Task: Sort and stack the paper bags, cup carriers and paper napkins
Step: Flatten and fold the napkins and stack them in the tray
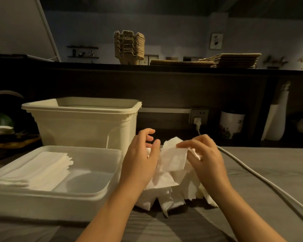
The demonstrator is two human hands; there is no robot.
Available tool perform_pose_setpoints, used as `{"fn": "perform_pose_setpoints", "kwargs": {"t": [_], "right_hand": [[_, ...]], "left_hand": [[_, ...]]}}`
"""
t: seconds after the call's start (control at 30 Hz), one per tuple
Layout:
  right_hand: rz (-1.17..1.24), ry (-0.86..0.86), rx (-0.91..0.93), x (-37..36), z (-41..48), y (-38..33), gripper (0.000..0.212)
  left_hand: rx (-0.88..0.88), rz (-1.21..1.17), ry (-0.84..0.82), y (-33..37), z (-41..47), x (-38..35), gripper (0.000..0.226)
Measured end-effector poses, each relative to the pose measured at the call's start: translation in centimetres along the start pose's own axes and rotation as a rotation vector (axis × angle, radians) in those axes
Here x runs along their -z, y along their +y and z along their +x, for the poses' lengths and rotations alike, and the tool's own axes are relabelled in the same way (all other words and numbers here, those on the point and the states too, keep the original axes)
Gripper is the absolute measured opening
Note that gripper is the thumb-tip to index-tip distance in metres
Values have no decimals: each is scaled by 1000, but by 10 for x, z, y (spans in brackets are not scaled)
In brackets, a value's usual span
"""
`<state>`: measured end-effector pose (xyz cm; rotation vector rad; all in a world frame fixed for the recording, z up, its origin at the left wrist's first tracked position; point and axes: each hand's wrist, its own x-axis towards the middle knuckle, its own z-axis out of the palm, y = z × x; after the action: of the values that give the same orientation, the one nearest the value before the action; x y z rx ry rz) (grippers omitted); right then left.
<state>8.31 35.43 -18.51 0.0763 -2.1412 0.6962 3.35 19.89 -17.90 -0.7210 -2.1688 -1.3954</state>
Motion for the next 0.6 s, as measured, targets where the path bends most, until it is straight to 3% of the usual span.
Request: {"fn": "perform_pose_setpoints", "kwargs": {"t": [0.2,0.33,0.47,0.6], "right_hand": [[229,216,21,7,0,-7,51],[215,249,223,7,0,-6,22],[239,184,289,4,-1,-4,24],[214,155,231,2,-2,-6,25]], "left_hand": [[3,-27,-59,14,-3,6,37],[5,-298,-170,32,-8,12,37],[98,-580,-215,34,-8,13,40],[89,-567,-146,31,-8,12,40]]}}
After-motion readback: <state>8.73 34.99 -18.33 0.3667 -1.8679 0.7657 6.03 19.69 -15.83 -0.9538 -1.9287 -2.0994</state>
